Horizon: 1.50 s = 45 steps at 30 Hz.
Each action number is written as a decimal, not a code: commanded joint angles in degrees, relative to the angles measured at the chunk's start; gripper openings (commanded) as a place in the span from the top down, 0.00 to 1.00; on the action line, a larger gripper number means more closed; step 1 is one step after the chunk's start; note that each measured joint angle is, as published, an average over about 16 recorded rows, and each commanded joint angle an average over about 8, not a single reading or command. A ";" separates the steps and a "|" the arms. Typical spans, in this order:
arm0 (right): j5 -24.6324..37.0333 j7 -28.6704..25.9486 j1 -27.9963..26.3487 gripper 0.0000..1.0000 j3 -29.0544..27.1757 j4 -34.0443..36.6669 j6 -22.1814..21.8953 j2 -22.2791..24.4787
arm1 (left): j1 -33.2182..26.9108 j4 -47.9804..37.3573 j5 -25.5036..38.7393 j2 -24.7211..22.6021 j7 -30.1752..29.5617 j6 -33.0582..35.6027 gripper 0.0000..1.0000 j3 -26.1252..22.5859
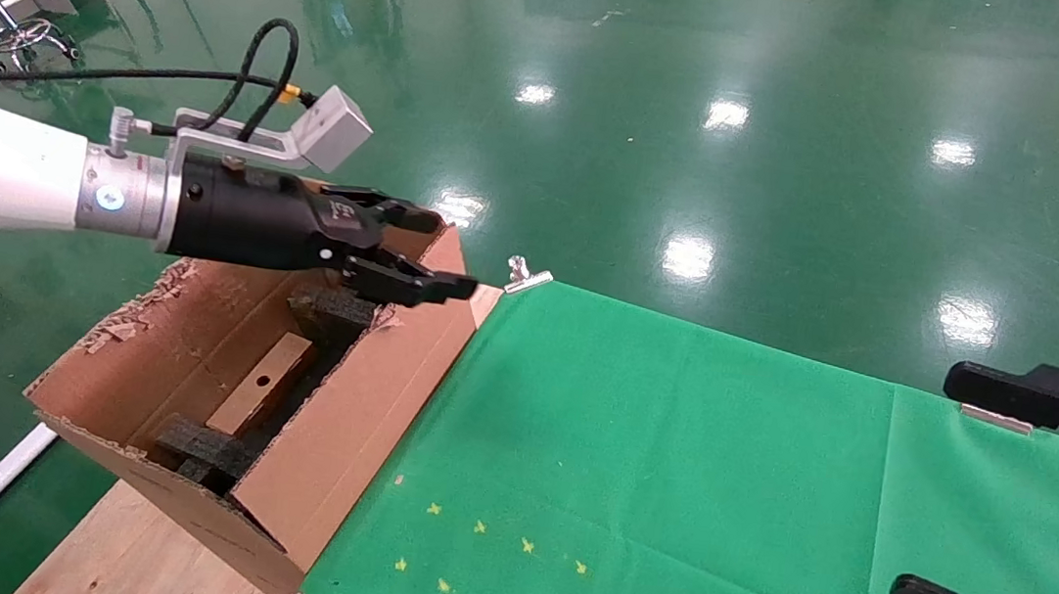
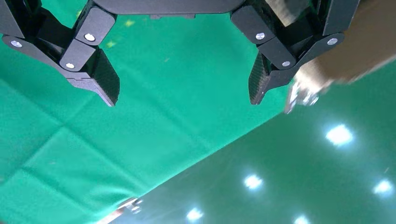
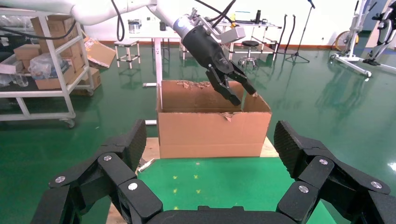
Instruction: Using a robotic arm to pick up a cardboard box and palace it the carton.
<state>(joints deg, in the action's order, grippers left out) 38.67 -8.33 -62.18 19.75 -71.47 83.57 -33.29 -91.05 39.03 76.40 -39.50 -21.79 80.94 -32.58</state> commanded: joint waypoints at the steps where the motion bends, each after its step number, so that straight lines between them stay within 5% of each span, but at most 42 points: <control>1: 0.00 0.00 0.00 0.00 0.00 0.00 0.00 0.00 | 1.67 1.95 -1.95 0.25 0.62 0.27 0.00 0.94; 32: -0.01 0.00 0.00 0.00 0.01 0.00 0.00 0.00 | 27.08 31.72 -31.72 4.12 10.14 4.37 0.00 15.21; 45: -0.03 0.01 0.02 0.00 0.01 0.02 -0.03 0.01 | 30.67 35.86 -36.00 4.70 11.34 5.02 0.00 17.25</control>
<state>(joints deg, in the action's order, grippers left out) 38.64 -8.32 -62.16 19.76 -71.45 83.54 -33.28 -60.44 74.86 40.47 -34.82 -10.46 85.93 -15.38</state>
